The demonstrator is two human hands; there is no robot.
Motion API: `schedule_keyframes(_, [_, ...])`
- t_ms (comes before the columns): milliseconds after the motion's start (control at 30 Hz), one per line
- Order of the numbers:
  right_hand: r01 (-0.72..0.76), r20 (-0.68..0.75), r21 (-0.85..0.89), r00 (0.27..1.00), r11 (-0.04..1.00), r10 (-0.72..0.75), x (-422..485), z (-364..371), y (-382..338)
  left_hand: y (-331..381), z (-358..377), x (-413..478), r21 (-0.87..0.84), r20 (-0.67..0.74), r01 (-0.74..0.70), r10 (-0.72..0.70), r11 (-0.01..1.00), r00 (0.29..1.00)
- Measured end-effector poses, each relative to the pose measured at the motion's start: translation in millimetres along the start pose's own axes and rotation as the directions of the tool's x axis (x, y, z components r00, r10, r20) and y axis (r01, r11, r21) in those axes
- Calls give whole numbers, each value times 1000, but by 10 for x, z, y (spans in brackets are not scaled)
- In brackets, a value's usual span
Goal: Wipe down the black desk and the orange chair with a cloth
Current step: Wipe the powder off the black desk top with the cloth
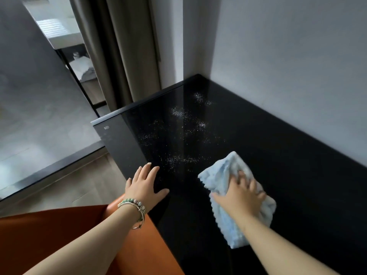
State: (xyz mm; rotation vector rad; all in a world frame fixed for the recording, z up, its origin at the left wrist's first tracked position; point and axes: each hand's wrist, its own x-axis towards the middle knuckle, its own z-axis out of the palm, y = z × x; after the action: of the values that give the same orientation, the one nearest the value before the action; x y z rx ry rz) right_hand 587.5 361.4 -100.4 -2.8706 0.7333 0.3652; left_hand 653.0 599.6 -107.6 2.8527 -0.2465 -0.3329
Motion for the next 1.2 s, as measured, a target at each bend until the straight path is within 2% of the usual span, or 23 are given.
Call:
schedule_keyframes(67, [183, -27, -20, 983, 983, -183, -140, 153, -195, -15, 5, 53, 28, 34, 8, -9, 1000, 999])
schedule_keyframes(133, [432, -50, -34, 900, 901, -433, -266, 230, -372, -29, 13, 107, 50, 51, 23, -26, 998, 998])
schedule_keyframes(200, [560, -46, -27, 827, 828, -561, -268, 149, -436, -28, 13, 161, 67, 58, 35, -39, 997, 998])
schedule_keyframes(267, [491, -111, -1, 866, 871, -488, -114, -9, -312, -3, -2, 234, 86, 80, 38, -45, 996, 996])
schedule_keyframes(300, [398, -171, 21, 905, 917, -389, 20, -68, -199, 15, -9, 275, 96, 96, 35, -44, 995, 994])
schedule_keyframes(367, [120, -229, 73, 968, 990, -101, 282, -216, 130, 82, -27, 335, 124, 122, 24, -40, 992, 992])
schedule_keyframes(433, [-130, -186, 141, 970, 982, 155, 468, -297, 351, 150, -30, 393, 129, 140, 40, -58, 991, 988])
schedule_keyframes(500, [-214, -133, 95, 965, 972, 226, 555, -239, 323, 209, -12, 425, 127, 149, 66, -85, 990, 985])
schedule_keyframes(567, [-152, -139, 46, 978, 987, 157, 540, -150, 126, 237, 20, 436, 164, 138, 66, -89, 984, 986])
schedule_keyframes(667, [113, -172, 8, 979, 994, -110, 385, 46, -222, 231, 50, 435, 210, 104, 73, -96, 975, 990])
schedule_keyframes(733, [362, -177, 37, 920, 931, -351, 185, 166, -427, 227, 53, 442, 232, 79, 69, -90, 970, 993])
schedule_keyframes(800, [520, -179, 103, 848, 848, -499, 92, 150, -485, 234, 45, 457, 255, 76, 62, -84, 965, 994])
schedule_keyframes(867, [472, -268, 143, 864, 870, -425, 256, 44, -350, 247, 33, 470, 274, 99, 72, -102, 959, 990])
schedule_keyframes(900, [366, -297, 142, 902, 920, -313, 386, -26, -218, 254, 31, 480, 288, 103, 71, -104, 955, 989])
schedule_keyframes(967, [55, -263, 109, 964, 992, -24, 629, -184, 73, 283, 23, 509, 316, 85, 47, -77, 948, 993])
schedule_keyframes(1000, [-59, -215, 71, 974, 996, 73, 689, -204, 147, 307, 17, 532, 311, 74, 35, -61, 950, 995])
schedule_keyframes(1033, [-96, -178, 35, 979, 995, 101, 693, -184, 153, 343, 14, 570, 288, 70, 27, -49, 957, 996])
schedule_keyframes(1067, [-63, -149, 25, 987, 998, 66, 648, -135, 92, 380, 12, 618, 259, 77, 18, -39, 966, 996])
schedule_keyframes(1133, [168, -124, 102, 980, 980, -155, 505, -32, -90, 481, 7, 734, 218, 113, -22, -3, 976, 994])
schedule_keyframes(1200, [375, -108, 193, 927, 907, -360, 393, 14, -172, 579, 7, 838, 209, 152, -75, 43, 975, 987])
